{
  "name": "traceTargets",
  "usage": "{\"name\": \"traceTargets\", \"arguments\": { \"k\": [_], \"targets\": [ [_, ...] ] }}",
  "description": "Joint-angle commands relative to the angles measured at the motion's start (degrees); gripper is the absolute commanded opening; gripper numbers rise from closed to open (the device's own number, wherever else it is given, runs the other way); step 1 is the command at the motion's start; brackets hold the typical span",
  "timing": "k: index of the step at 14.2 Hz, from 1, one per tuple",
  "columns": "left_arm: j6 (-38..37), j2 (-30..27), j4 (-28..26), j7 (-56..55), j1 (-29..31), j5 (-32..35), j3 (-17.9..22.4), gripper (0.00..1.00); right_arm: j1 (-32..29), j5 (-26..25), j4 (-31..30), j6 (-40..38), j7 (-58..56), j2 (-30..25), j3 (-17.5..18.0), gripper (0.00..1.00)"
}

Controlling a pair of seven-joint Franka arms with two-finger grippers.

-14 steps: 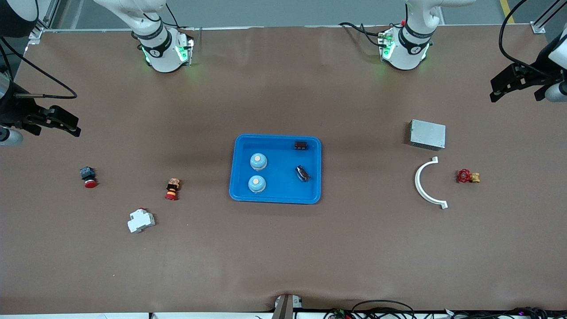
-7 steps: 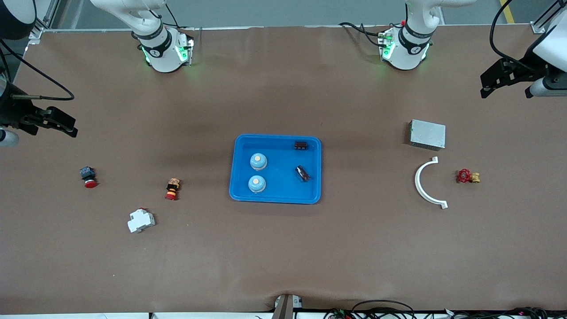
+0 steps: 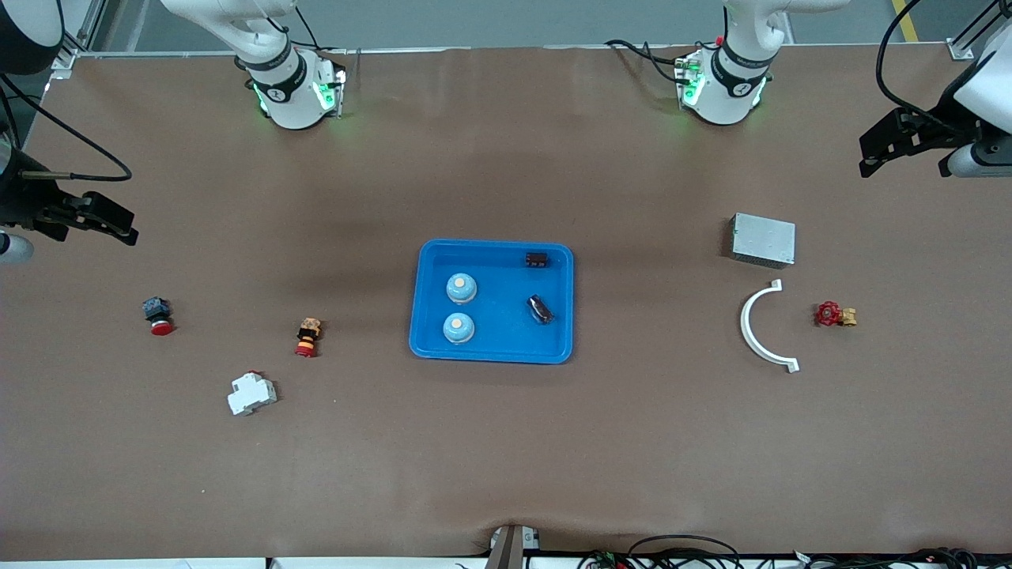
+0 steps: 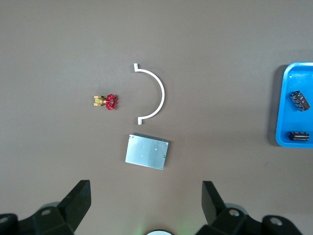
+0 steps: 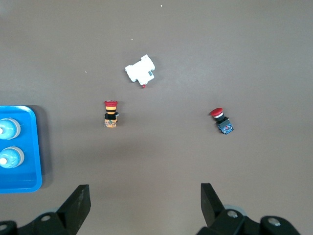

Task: Place electrolytic capacitor and blue bell in tray

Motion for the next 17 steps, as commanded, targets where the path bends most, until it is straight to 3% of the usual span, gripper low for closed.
{"name": "traceTargets", "arguments": {
  "k": [1, 3, 17],
  "targets": [
    [-2.41, 0.55, 1.82, 0.33, 0.15, -0.06, 0.04, 1.00, -0.56, 1.52, -1.65, 0.41, -0.43, -1.89, -0.52, 1.00],
    [-2.85, 0.46, 1.90, 0.33, 0.15, -0.15, 0.04, 1.00, -1.00, 4.76, -1.65, 0.41, -0.43, -2.67, -0.87, 1.00],
    [-3.73, -0.06, 1.91, 0.60, 0.24, -0.06, 0.30, 1.00, -1.97, 4.77, -1.21, 0.94, -0.61, -4.26, -0.43, 1.00]
  ]
}}
